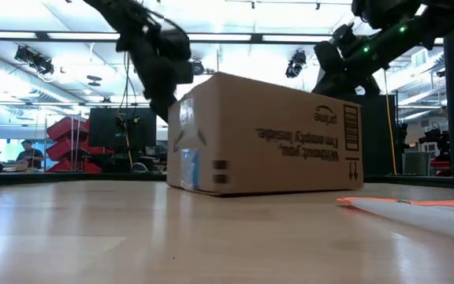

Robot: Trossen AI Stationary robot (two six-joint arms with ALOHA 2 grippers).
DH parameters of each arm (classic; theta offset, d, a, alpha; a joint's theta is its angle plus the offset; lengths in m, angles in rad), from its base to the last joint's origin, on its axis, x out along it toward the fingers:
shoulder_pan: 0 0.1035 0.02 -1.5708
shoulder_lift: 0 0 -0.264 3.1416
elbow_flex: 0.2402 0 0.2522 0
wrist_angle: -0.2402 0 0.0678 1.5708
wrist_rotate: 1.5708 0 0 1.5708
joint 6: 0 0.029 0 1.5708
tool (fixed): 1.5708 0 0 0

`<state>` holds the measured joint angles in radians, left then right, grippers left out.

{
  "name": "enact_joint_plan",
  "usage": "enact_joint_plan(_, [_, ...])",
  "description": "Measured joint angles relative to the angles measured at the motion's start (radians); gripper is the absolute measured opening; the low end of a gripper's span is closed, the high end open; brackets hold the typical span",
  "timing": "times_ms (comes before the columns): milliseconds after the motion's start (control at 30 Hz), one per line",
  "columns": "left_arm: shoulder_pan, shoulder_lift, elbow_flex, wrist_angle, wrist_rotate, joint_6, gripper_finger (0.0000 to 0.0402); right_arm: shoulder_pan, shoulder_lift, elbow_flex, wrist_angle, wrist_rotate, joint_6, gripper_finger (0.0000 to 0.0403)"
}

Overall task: Unpack boxes
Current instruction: Open the cardboard box using the cutter

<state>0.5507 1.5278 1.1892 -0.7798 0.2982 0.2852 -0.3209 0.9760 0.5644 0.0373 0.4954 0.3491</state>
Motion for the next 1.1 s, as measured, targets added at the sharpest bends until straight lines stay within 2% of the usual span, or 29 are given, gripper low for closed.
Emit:
enact_joint_plan(67, [-0.052, -0.018, 0.0, -0.008, -0.026, -0.01, 0.0213, -0.01, 0.002, 0.0, 0.02, -0.017, -0.027, 0.0043])
enact_joint_plan(533, [-0.207, 0.047, 0.0, 0.657, -0.149, 0.063, 0.0213, -0.206, 0.064, -0.001, 0.198, -0.352, -0.109, 0.0043])
enact_joint_plan(633, [-0.204, 0.113, 0.0, 0.799, -0.173, 0.063, 0.0213, -0.218, 0.11, -0.001, 0.244, -0.399, -0.091, 0.0043])
enact_joint_plan(733, [-0.191, 0.191, 0.0, 0.908, -0.211, 0.022, 0.0213, -0.212, 0.166, -0.001, 0.276, -0.402, -0.043, 0.0043])
enact_joint_plan(867, [-0.18, 0.241, 0.0, 0.944, -0.245, 0.017, 0.0213, -0.203, 0.218, -0.001, 0.307, -0.373, -0.002, 0.0043])
enact_joint_plan(1100, [-0.176, 0.243, 0.003, 0.849, -0.301, -0.017, 0.0213, -0.17, 0.239, -0.001, 0.362, -0.338, 0.022, 0.0043])
